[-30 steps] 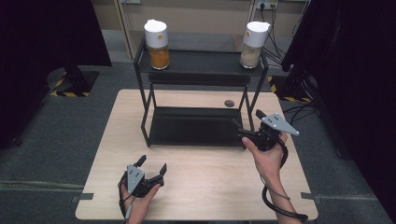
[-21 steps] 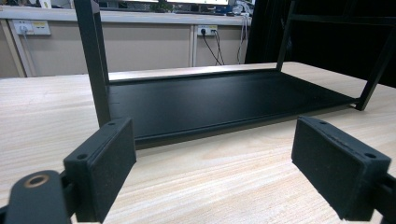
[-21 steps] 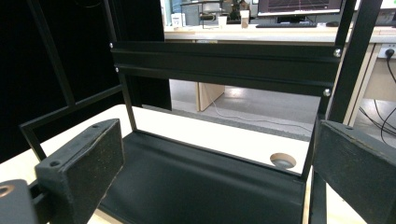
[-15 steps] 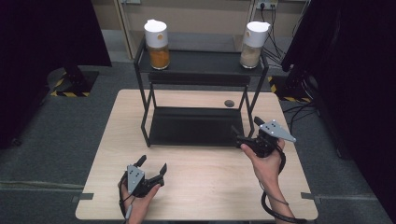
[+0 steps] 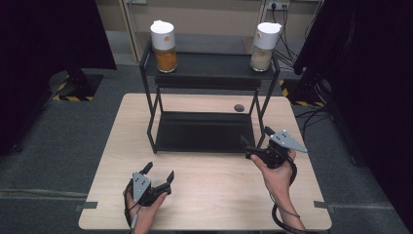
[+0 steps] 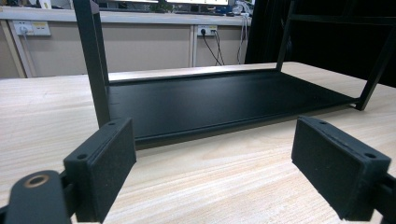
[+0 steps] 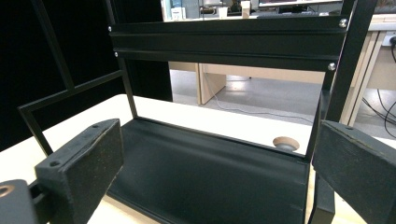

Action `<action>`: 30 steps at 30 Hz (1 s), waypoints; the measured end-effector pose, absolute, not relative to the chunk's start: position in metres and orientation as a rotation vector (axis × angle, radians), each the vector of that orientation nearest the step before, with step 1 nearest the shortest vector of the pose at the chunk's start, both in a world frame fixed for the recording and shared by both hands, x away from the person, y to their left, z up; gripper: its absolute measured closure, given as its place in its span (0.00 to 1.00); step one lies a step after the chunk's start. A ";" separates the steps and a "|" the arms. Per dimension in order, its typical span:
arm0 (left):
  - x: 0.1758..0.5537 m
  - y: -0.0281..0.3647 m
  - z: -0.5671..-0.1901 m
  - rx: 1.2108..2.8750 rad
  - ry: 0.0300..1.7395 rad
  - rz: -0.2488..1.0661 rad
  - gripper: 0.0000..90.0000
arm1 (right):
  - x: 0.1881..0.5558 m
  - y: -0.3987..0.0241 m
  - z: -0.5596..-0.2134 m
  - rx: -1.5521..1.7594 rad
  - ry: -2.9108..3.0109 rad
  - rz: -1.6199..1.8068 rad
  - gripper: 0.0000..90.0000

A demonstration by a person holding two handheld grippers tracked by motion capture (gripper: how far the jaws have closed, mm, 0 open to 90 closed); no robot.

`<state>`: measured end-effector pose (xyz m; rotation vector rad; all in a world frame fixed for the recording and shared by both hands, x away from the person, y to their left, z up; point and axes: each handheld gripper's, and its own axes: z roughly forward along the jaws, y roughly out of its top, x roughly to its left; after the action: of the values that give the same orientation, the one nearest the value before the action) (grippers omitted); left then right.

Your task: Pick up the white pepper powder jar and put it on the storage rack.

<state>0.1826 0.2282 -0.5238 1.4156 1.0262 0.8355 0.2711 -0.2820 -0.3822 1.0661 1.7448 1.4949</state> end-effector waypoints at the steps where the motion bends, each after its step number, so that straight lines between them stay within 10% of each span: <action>1: 0.183 0.228 -0.524 1.416 1.026 0.836 0.15 | 0.271 -0.282 -0.384 1.069 1.749 1.494 0.03; 30: 0.182 0.227 -0.524 1.417 1.022 0.839 0.15 | 0.259 -0.289 -0.427 1.141 1.819 1.466 0.03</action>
<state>0.1824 0.2272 -0.5241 1.4167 1.0223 0.8388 0.2589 -0.2888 -0.4272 1.1411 1.8187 1.4659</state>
